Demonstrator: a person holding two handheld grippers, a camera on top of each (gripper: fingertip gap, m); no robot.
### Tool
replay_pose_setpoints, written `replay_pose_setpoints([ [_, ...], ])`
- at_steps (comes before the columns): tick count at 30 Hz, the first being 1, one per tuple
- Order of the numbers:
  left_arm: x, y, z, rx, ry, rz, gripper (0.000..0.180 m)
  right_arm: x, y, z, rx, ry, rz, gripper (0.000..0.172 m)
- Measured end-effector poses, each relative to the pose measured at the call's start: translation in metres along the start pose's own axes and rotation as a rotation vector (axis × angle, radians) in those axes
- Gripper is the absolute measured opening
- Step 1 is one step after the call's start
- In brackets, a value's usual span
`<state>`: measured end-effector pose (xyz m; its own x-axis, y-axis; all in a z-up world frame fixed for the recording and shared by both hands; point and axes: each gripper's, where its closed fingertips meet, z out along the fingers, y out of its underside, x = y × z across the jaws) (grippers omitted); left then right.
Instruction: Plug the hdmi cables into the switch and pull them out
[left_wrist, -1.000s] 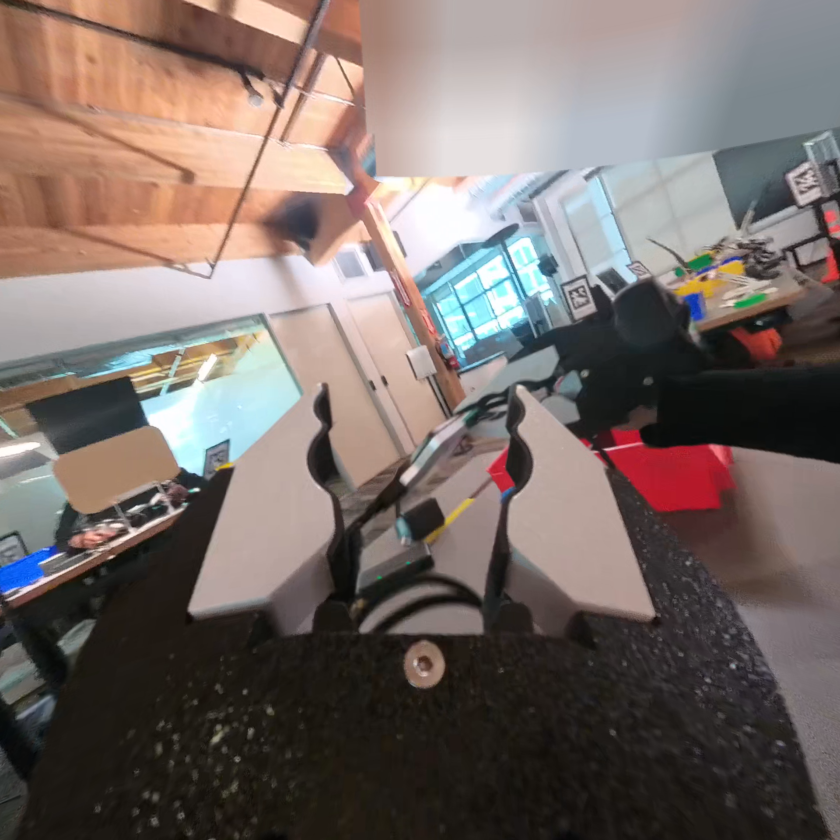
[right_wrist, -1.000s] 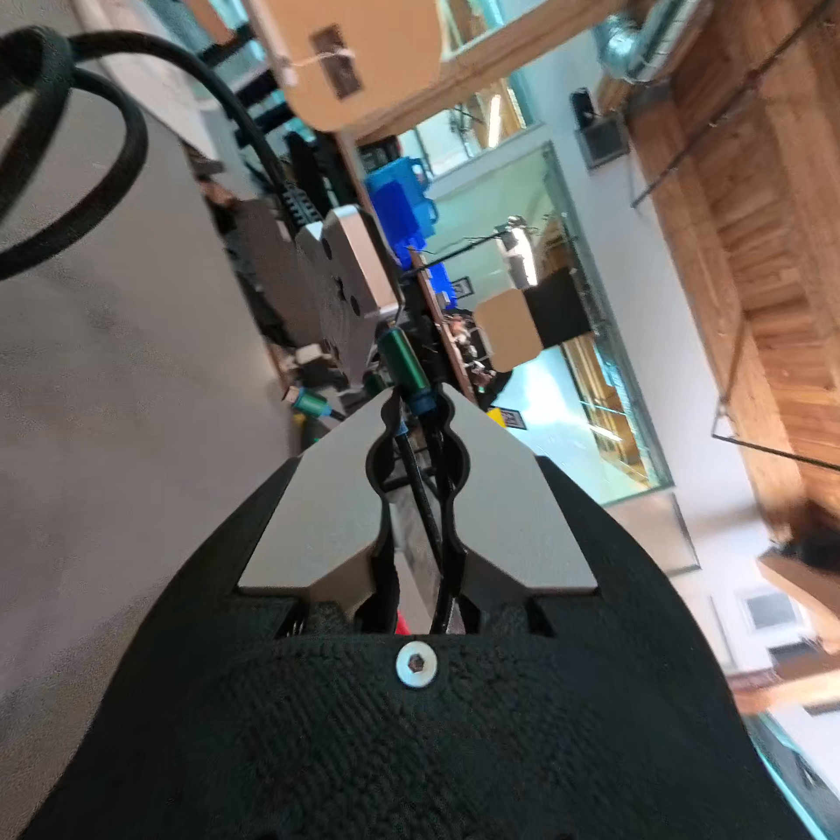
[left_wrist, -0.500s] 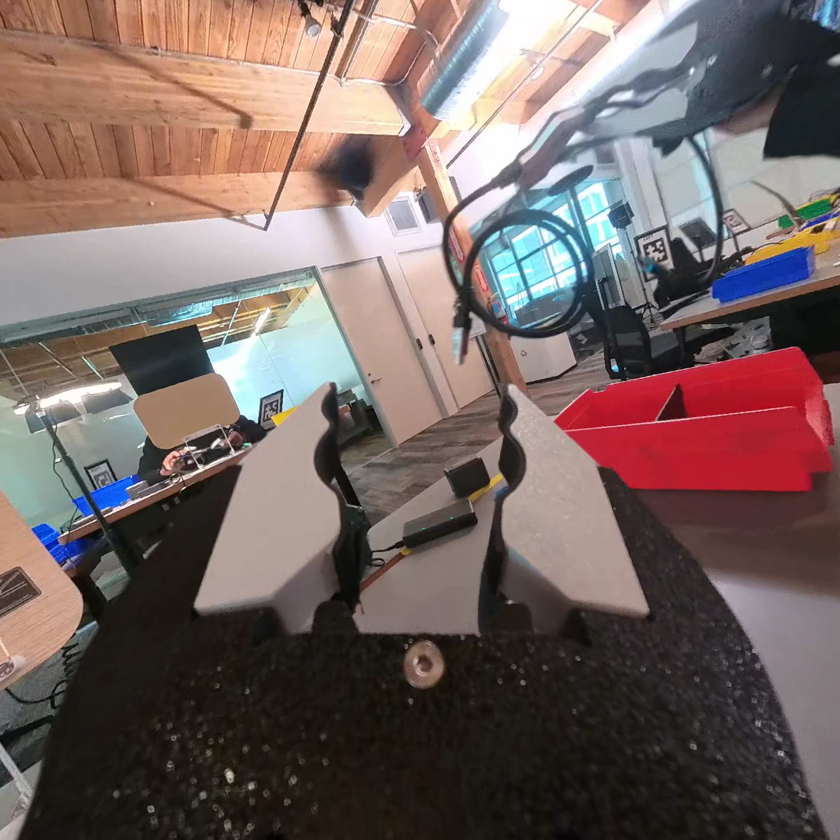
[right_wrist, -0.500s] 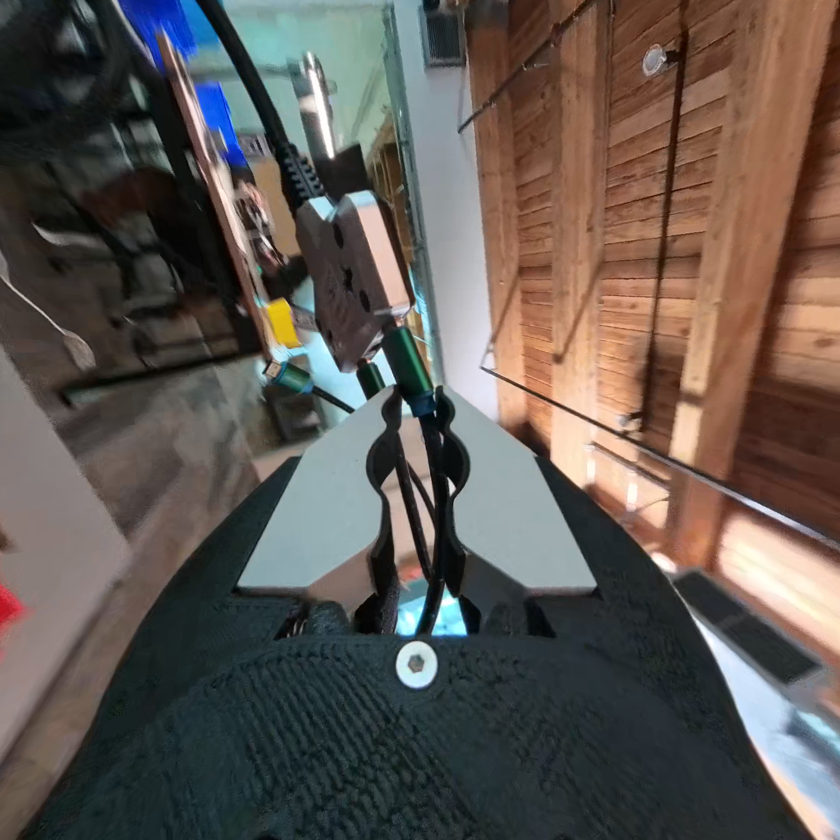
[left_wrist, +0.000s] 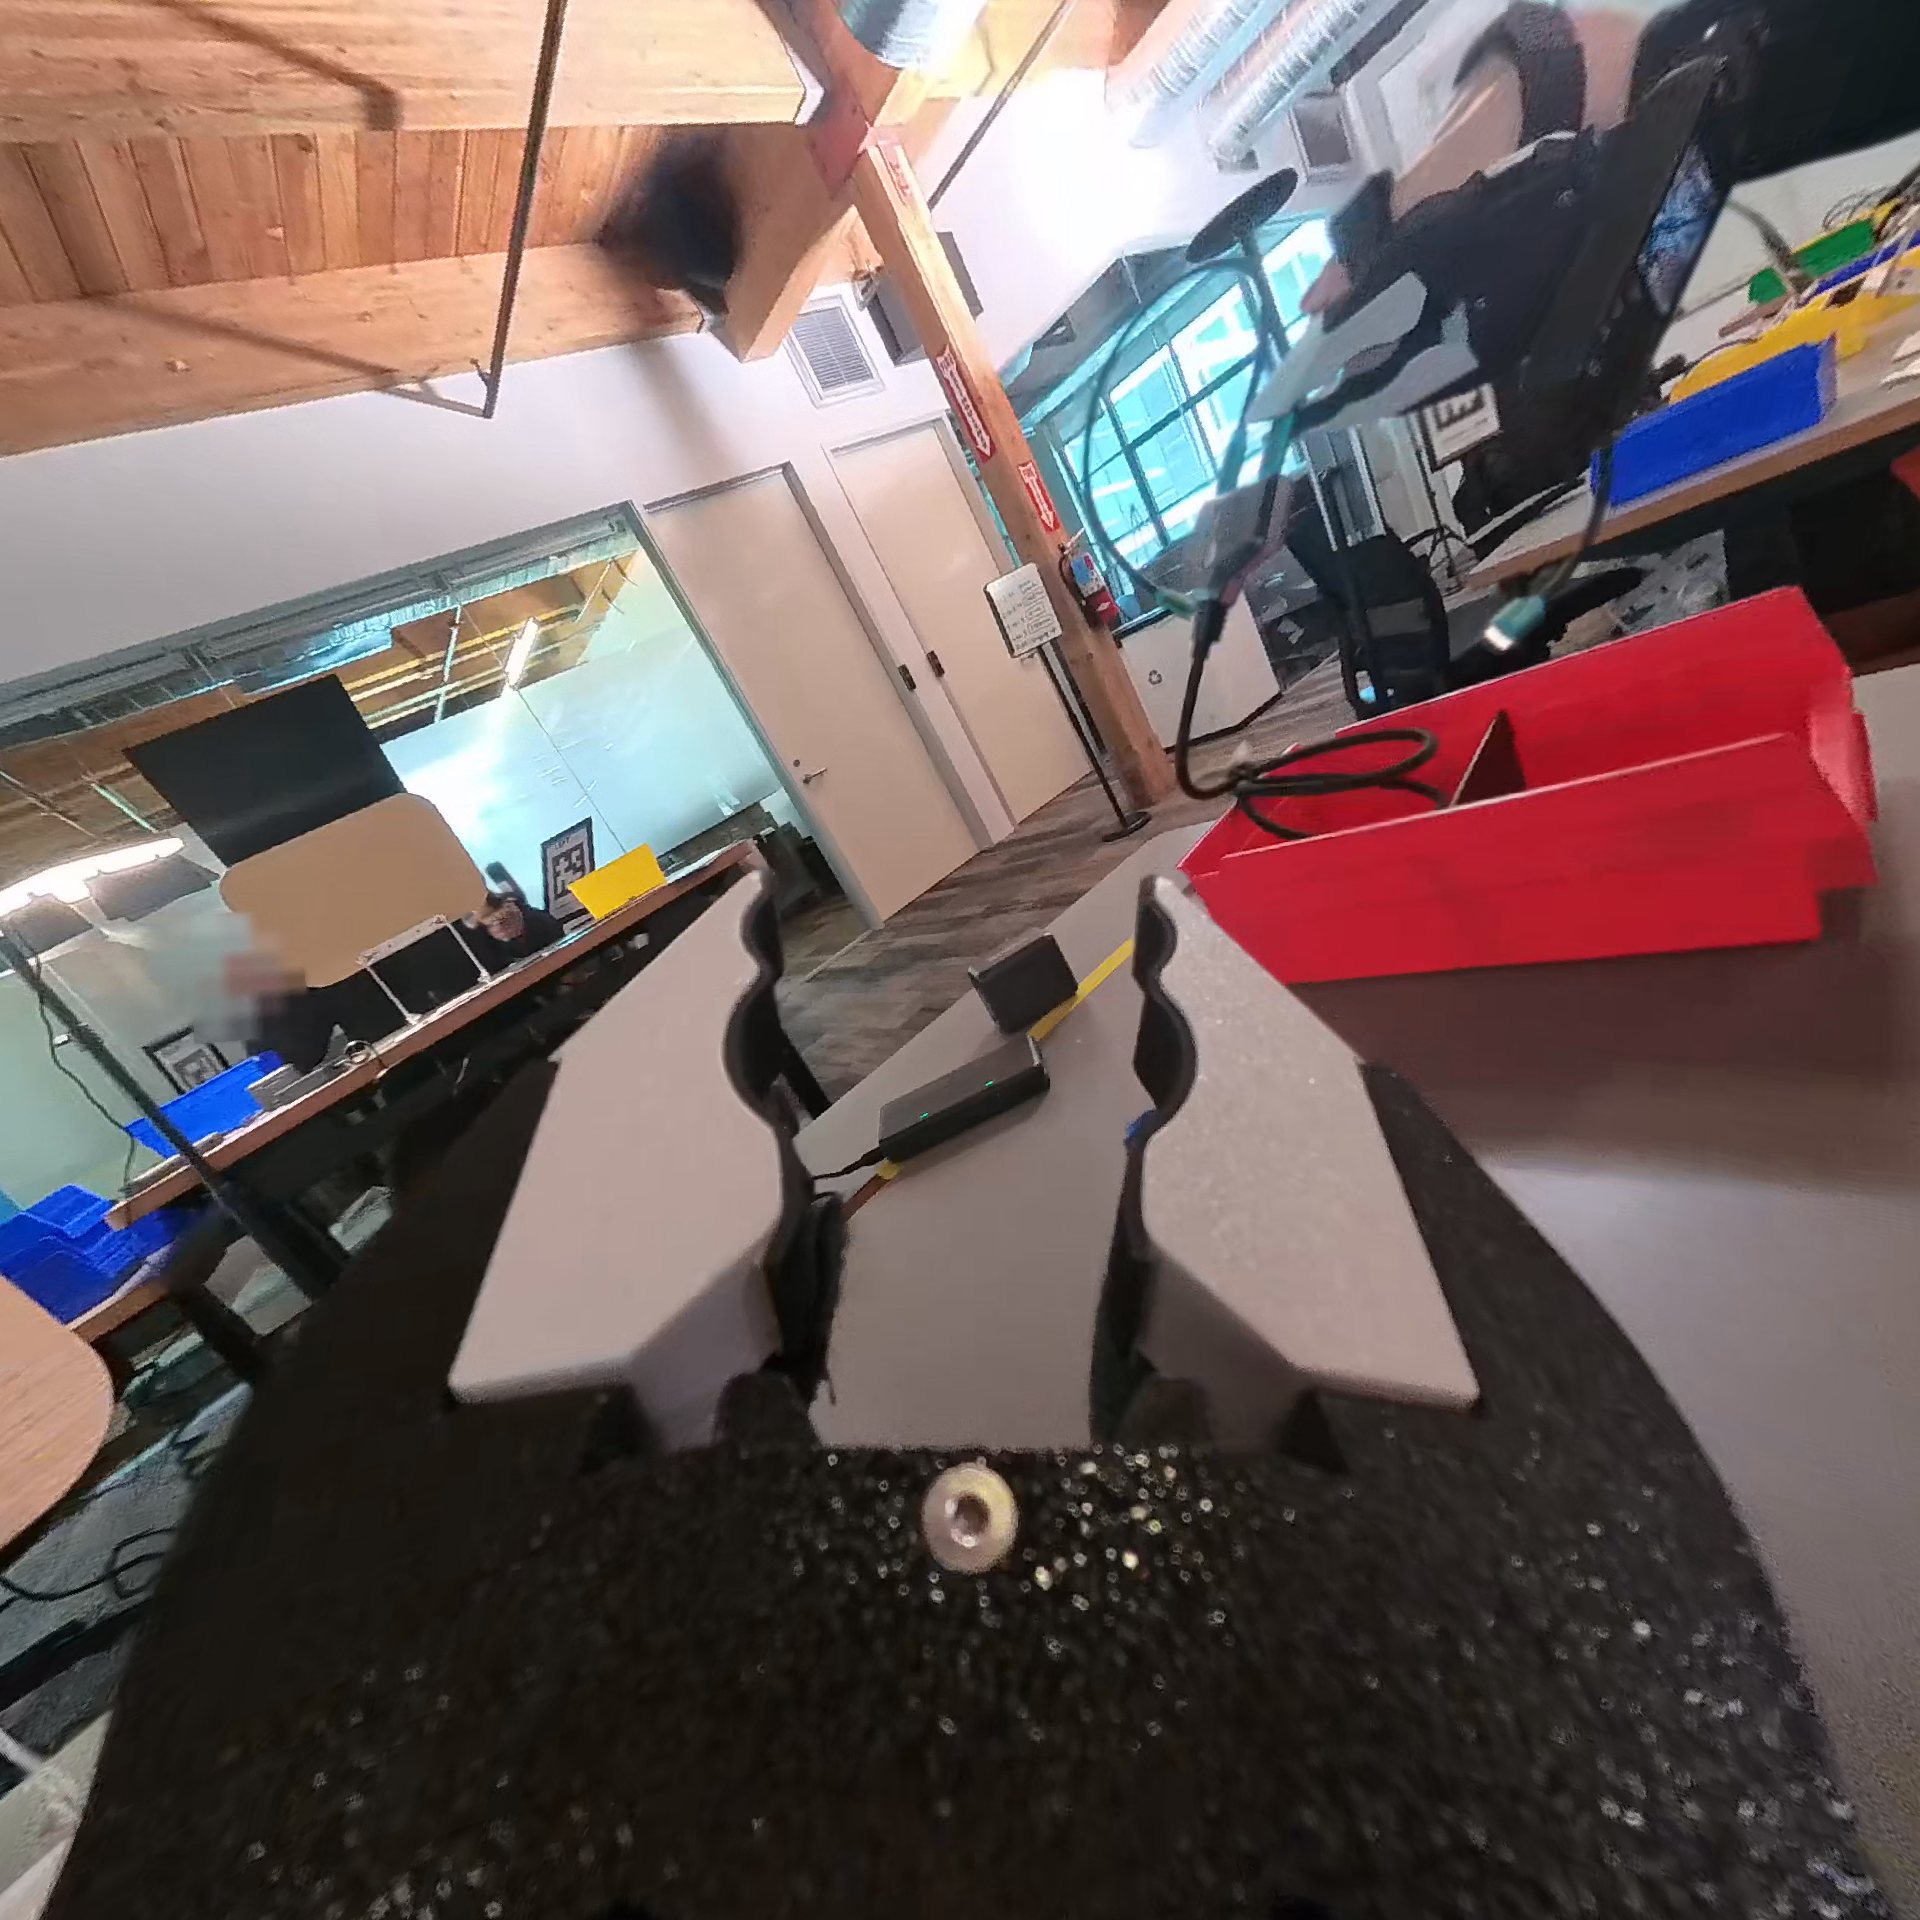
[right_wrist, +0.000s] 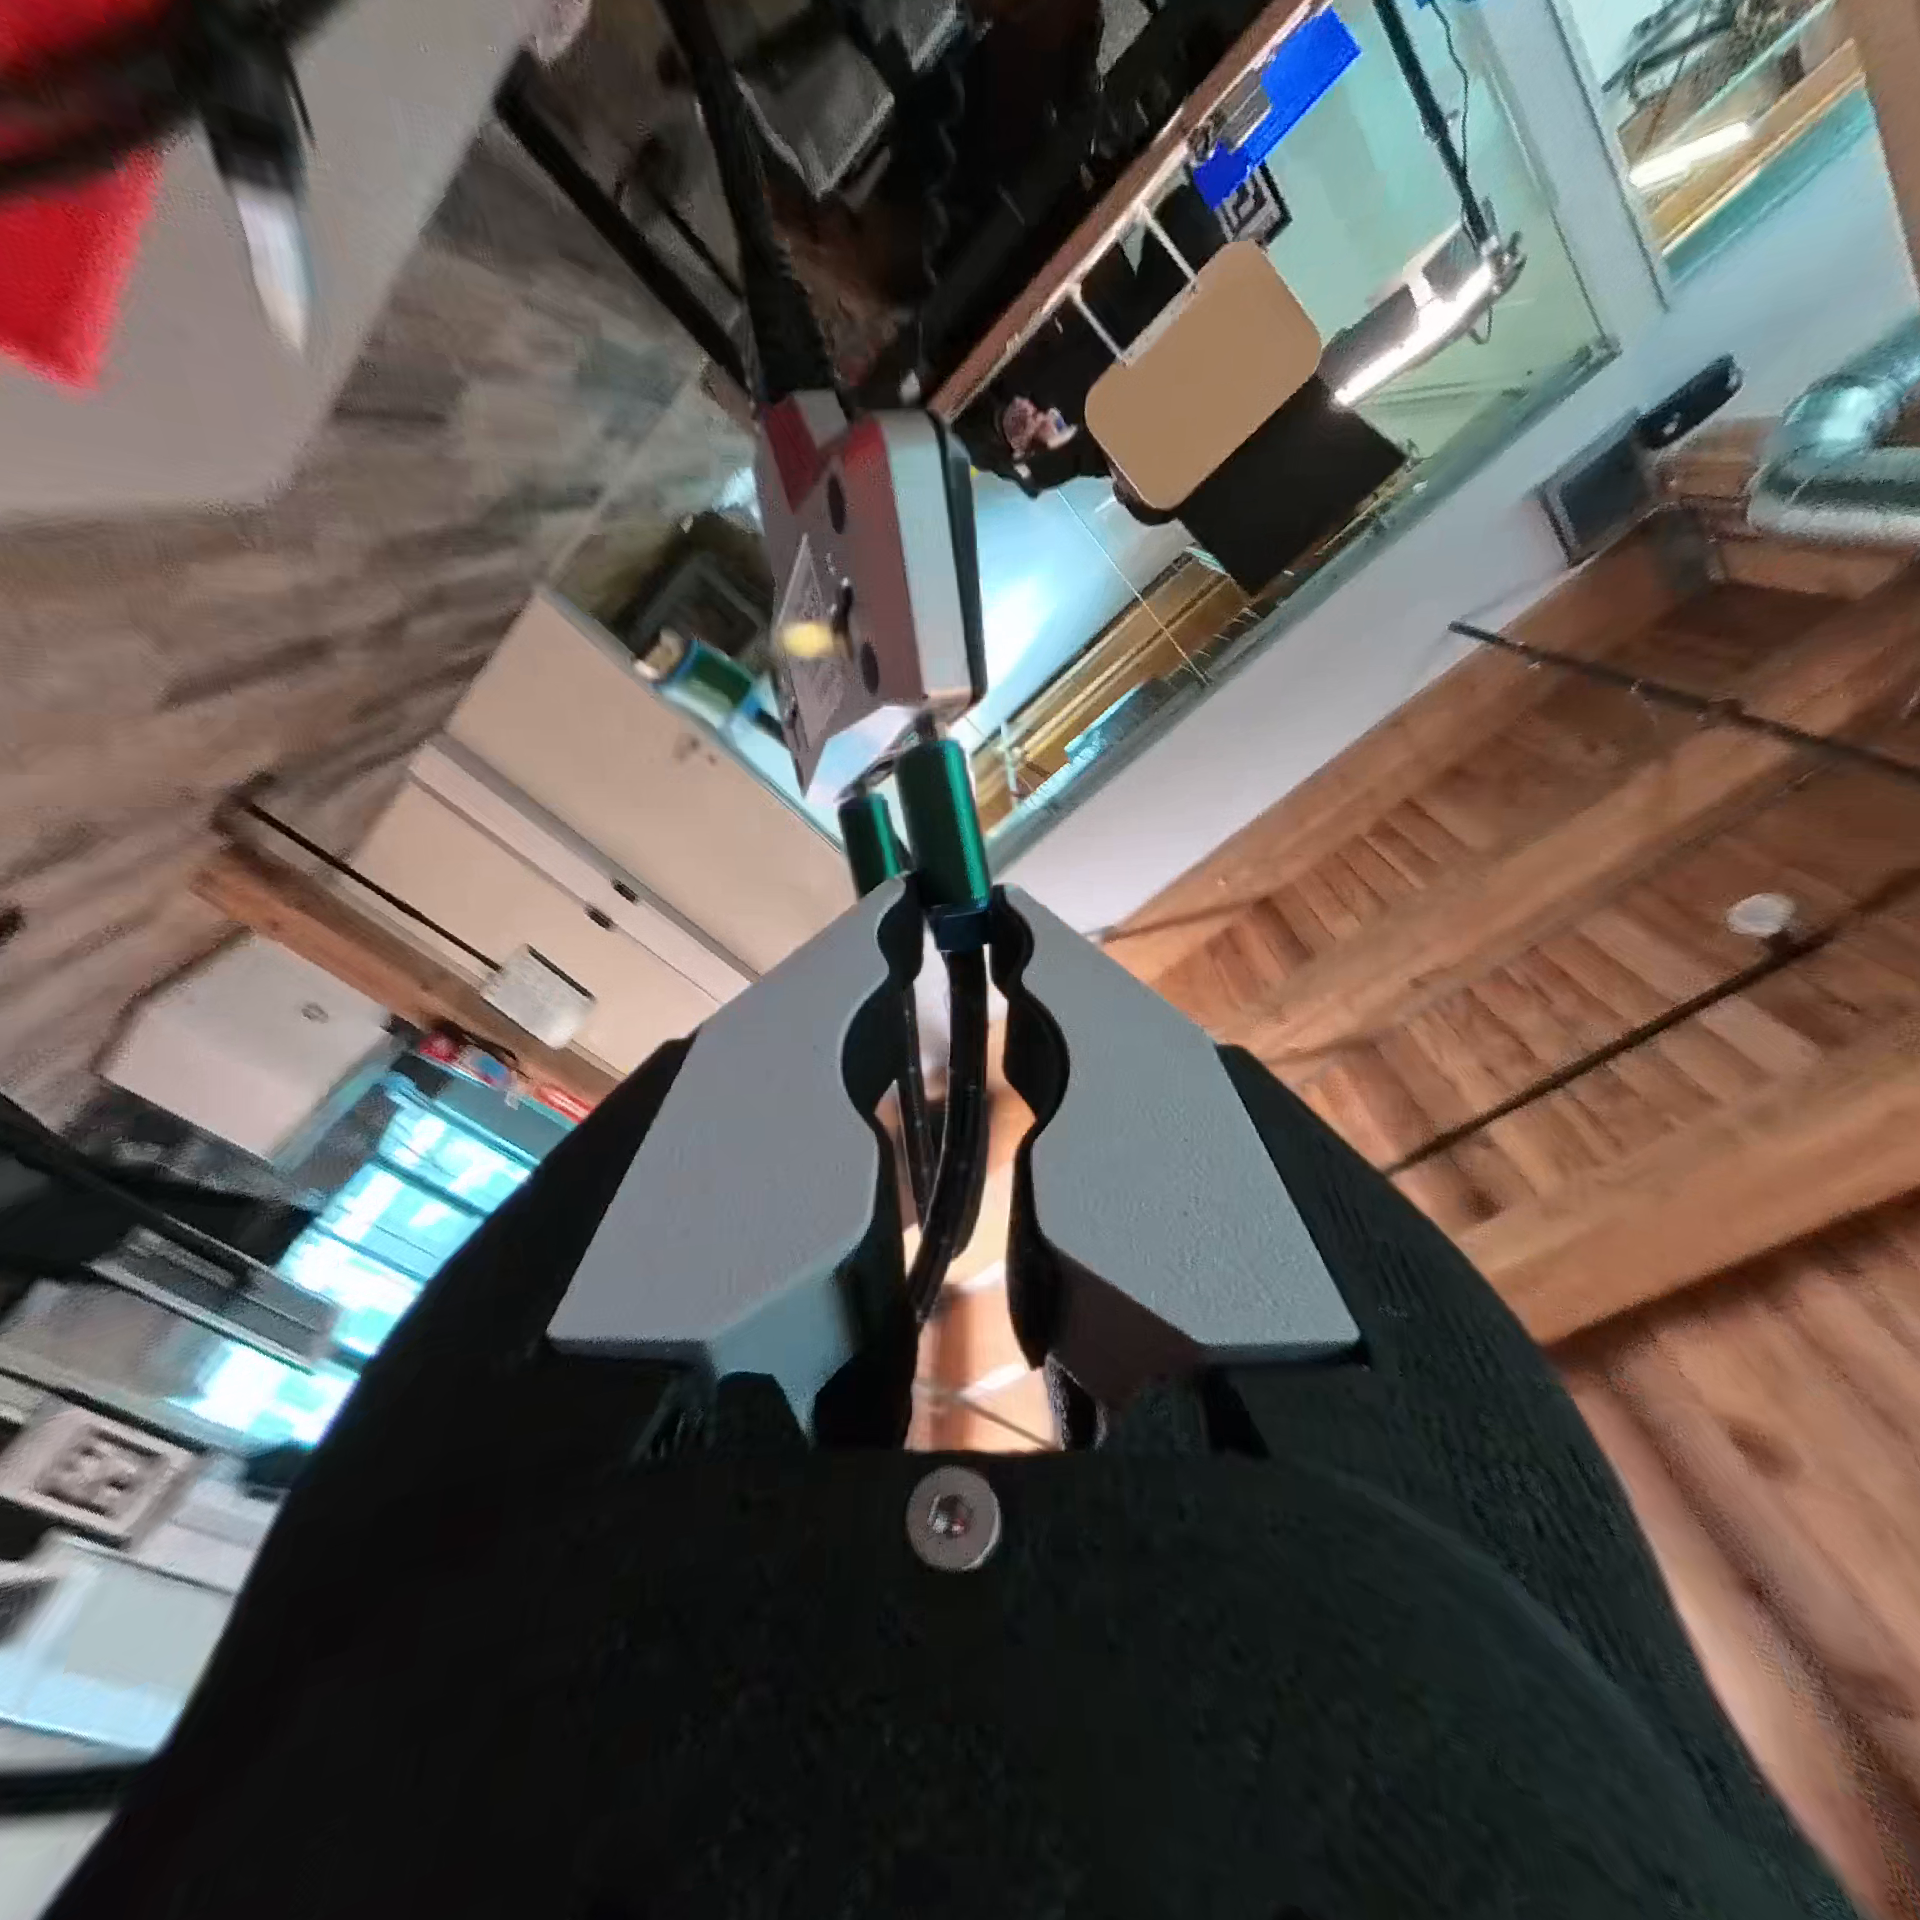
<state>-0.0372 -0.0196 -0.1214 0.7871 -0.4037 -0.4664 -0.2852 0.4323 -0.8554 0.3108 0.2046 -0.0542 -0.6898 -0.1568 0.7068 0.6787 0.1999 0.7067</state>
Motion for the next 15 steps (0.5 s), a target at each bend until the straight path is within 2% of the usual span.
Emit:
replay_pose_setpoints([
  [3,-0.003,0.002,-0.001,-0.003,-0.009,0.002,0.065,-0.015,-0.025,0.001,0.041,-0.044,0.118,0.01],
  [8,-0.007,0.008,-0.001,-0.012,-0.017,-0.025,0.065,-0.046,-0.071,-0.003,0.159,-0.209,0.18,0.009],
  [11,-0.009,0.01,-0.001,-0.016,-0.023,-0.029,0.064,-0.06,-0.099,-0.005,0.236,-0.349,0.241,0.009],
  [15,-0.011,0.01,-0.002,-0.018,-0.029,-0.027,0.064,-0.076,-0.123,-0.009,0.273,-0.623,0.448,0.012],
])
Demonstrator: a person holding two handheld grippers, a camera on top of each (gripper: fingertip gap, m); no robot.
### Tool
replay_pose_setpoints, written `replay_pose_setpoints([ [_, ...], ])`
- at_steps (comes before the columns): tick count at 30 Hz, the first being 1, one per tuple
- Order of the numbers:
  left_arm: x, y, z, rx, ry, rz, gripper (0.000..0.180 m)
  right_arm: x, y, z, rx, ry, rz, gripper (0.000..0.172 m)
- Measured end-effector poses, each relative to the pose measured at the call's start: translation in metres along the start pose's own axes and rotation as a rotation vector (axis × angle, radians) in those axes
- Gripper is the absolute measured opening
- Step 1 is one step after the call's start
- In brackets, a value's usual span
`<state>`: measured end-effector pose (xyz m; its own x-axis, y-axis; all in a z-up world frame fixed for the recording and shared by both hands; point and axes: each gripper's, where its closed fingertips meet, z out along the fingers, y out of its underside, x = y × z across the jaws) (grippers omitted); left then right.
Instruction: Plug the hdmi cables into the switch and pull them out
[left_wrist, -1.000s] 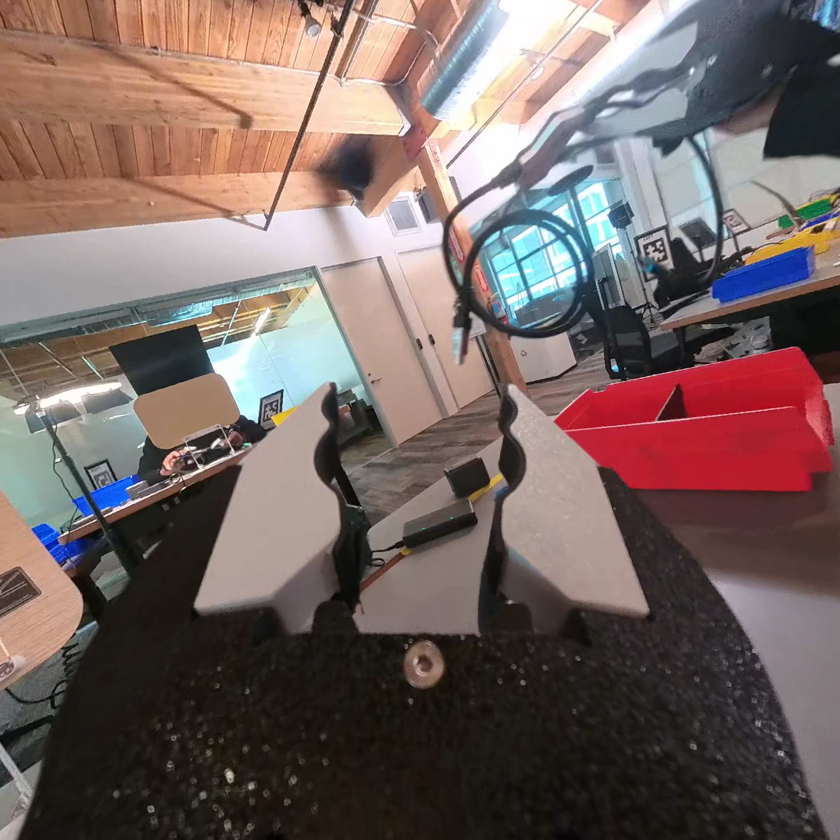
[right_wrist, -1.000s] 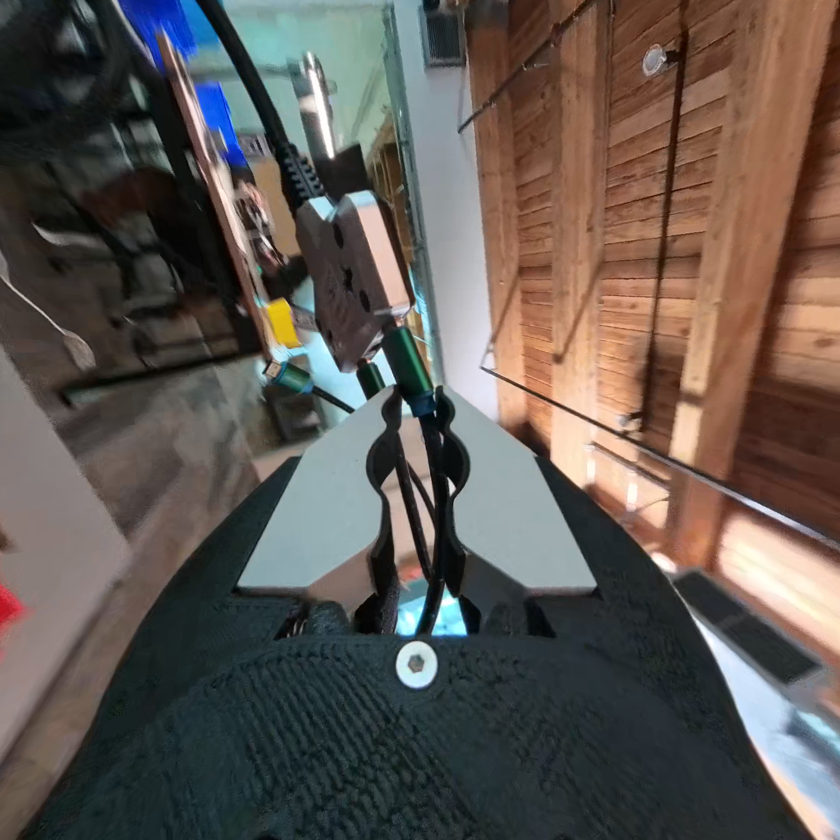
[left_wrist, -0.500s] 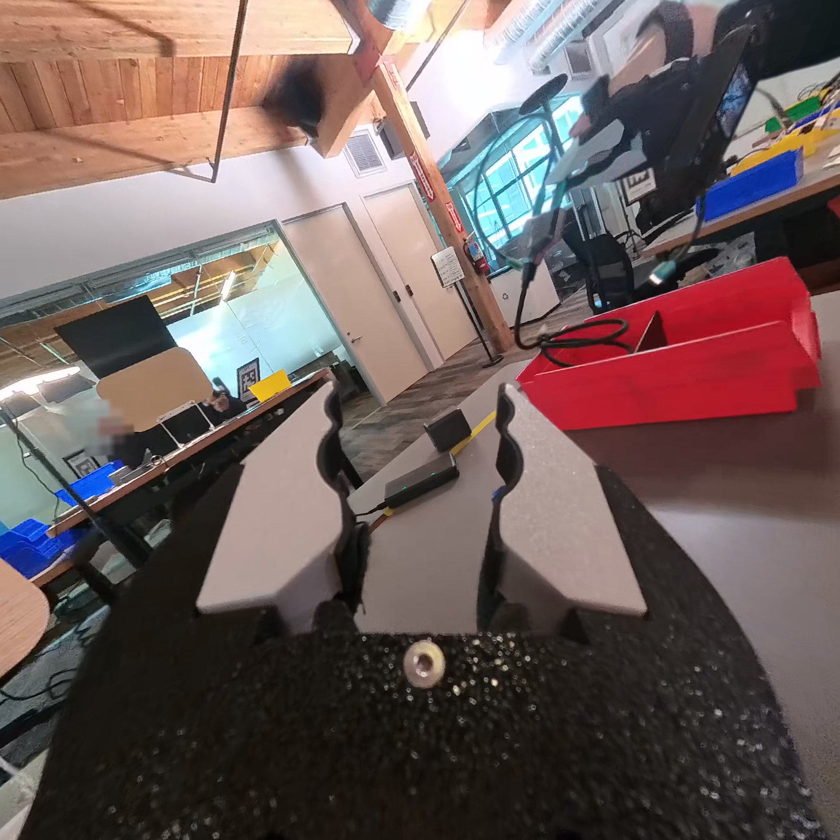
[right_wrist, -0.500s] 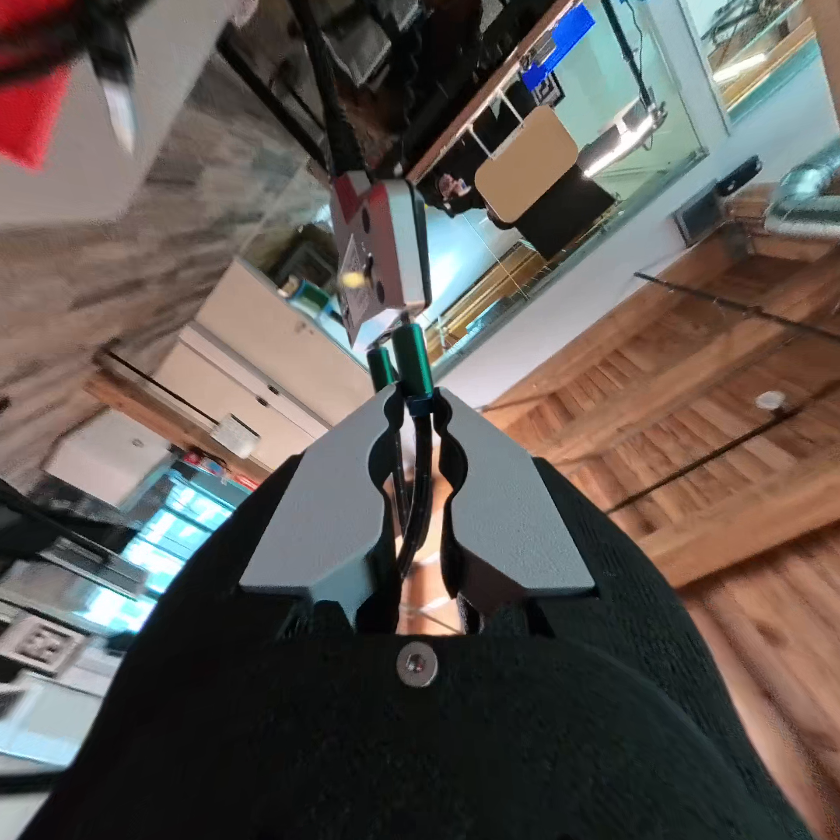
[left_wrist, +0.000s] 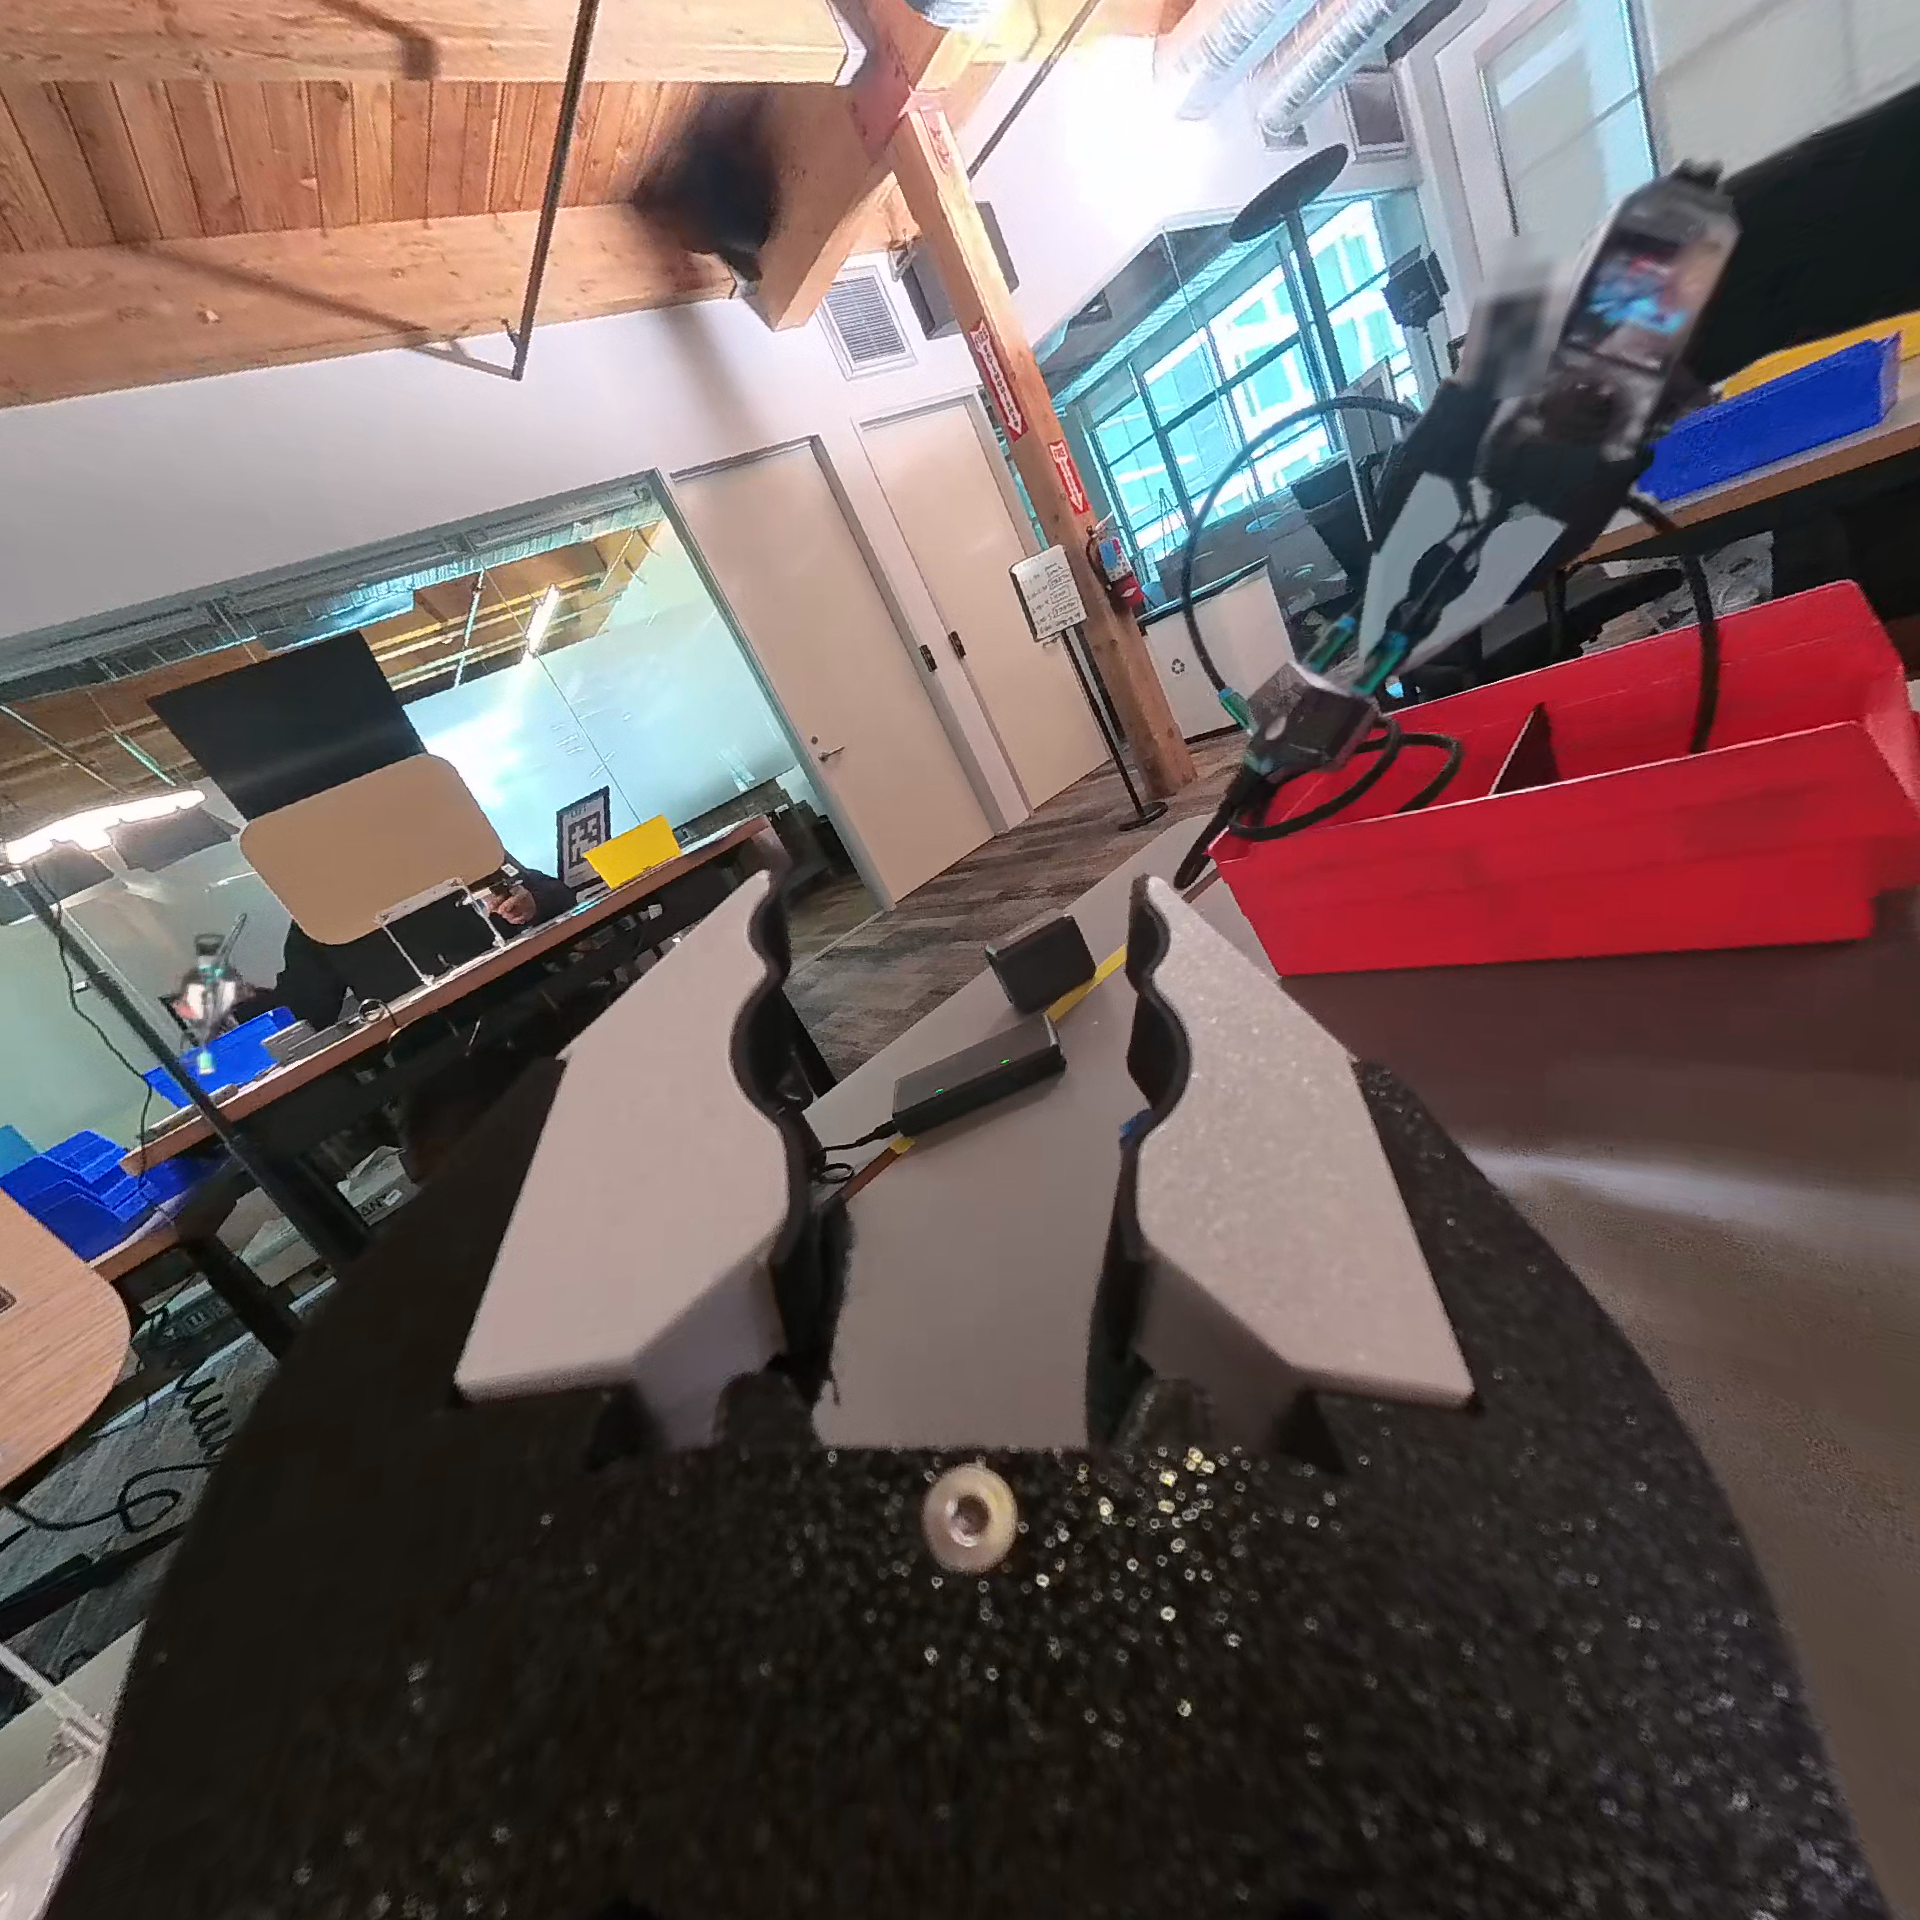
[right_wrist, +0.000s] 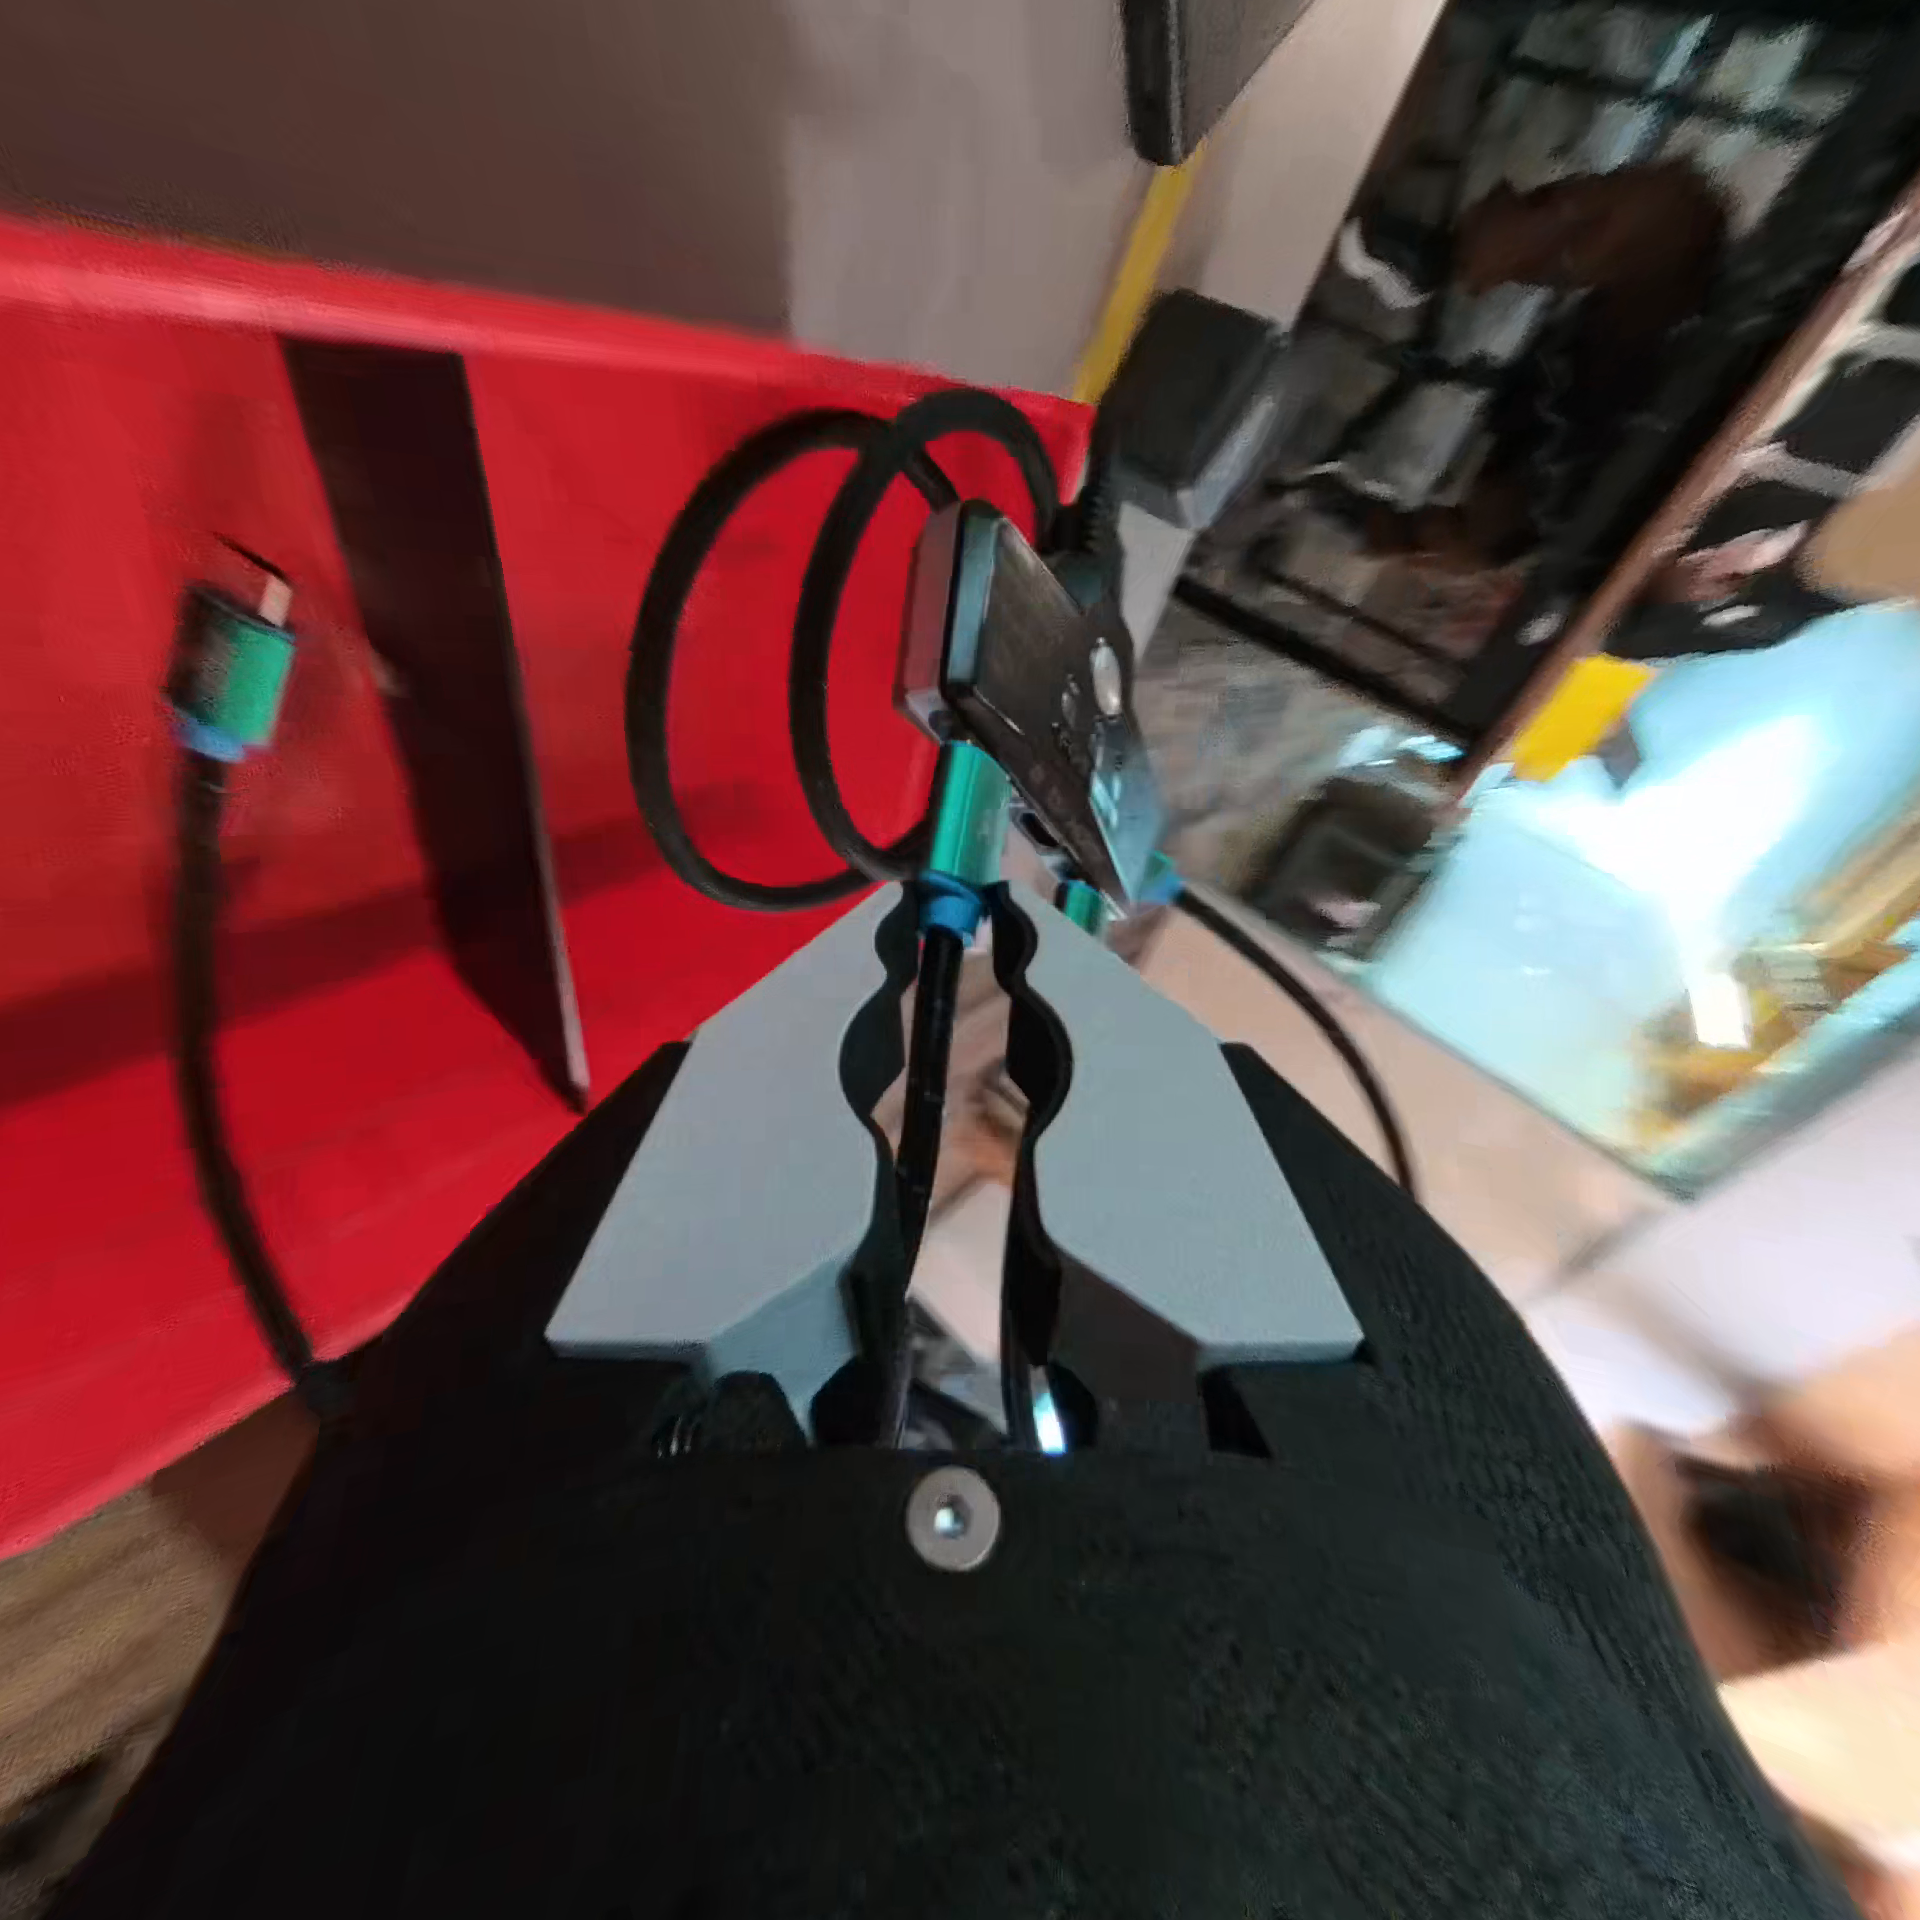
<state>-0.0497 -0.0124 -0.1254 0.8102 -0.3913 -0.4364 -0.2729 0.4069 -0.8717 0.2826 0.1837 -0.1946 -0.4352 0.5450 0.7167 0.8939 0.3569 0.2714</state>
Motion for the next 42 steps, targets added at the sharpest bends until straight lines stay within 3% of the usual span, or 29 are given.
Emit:
replay_pose_setpoints([
  [11,-0.002,0.004,0.001,0.013,0.006,-0.063,0.061,-0.037,0.001,0.03,0.053,-0.276,0.433,0.017],
  [17,0.005,0.007,0.003,0.001,0.02,-0.059,0.061,-0.06,-0.004,0.039,0.081,-0.525,0.666,0.018],
  [21,0.006,0.008,0.004,0.001,0.024,-0.072,0.061,-0.071,-0.007,0.043,0.097,-0.607,0.772,0.017],
  [23,0.007,0.009,0.004,-0.003,0.026,-0.07,0.061,-0.082,-0.007,0.043,0.076,-0.668,0.804,0.006],
  [30,0.0,0.012,0.001,-0.005,0.011,-0.079,0.062,-0.072,-0.01,0.022,0.085,-0.648,0.877,0.032],
  [39,-0.007,0.017,0.0,-0.006,-0.001,-0.116,0.062,-0.057,-0.039,-0.027,0.491,-0.848,1.188,0.031],
  [42,-0.008,0.018,0.0,-0.007,-0.004,-0.115,0.062,-0.038,-0.051,-0.049,0.714,-0.899,1.288,0.033],
])
